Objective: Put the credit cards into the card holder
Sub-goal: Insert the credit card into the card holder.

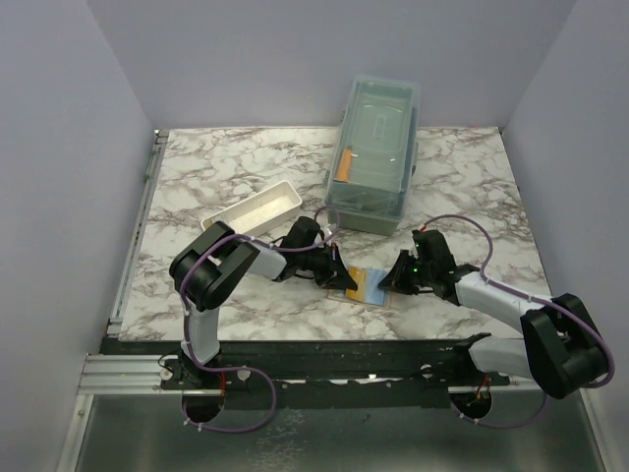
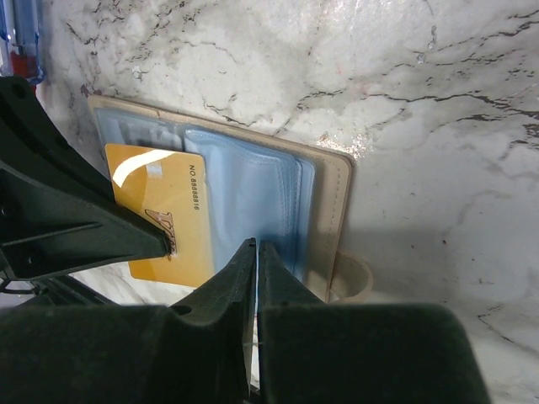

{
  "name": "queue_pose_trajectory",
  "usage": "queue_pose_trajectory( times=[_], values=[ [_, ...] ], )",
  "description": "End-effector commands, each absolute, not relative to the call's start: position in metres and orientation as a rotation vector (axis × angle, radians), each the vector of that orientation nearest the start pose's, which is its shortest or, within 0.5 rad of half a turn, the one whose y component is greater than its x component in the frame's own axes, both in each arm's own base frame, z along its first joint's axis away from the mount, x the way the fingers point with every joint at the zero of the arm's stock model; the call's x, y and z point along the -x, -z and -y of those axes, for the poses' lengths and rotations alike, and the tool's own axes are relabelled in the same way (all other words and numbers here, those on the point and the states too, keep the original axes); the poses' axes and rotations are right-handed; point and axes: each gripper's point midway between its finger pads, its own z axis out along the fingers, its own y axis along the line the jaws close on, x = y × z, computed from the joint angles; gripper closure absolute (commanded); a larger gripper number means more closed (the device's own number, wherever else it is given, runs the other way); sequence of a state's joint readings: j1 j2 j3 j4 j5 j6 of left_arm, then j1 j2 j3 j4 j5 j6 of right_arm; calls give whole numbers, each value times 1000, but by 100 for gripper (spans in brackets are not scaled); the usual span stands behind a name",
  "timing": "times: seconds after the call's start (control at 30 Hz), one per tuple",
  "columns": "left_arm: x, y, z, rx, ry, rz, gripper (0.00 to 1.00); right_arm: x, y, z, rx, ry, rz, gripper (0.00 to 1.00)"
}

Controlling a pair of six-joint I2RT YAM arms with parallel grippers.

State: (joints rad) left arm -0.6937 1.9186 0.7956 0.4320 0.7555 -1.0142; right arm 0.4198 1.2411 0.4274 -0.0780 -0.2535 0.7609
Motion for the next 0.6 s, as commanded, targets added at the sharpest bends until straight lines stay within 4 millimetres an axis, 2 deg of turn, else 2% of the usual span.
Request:
queue_pose_trajectory(
  times=[0.0, 0.3, 0.57],
  values=[
    [-189, -28, 352, -18, 1611, -2780, 100, -206, -4, -164, -337, -692, -2661, 92],
    [-193, -32, 357, -79, 1646, -2759, 100, -207, -3, -166, -328, -704, -2665, 93],
    [-213, -32, 370, -116, 1624, -2702, 100, -209, -7, -166, -330, -703, -2654, 93]
  ],
)
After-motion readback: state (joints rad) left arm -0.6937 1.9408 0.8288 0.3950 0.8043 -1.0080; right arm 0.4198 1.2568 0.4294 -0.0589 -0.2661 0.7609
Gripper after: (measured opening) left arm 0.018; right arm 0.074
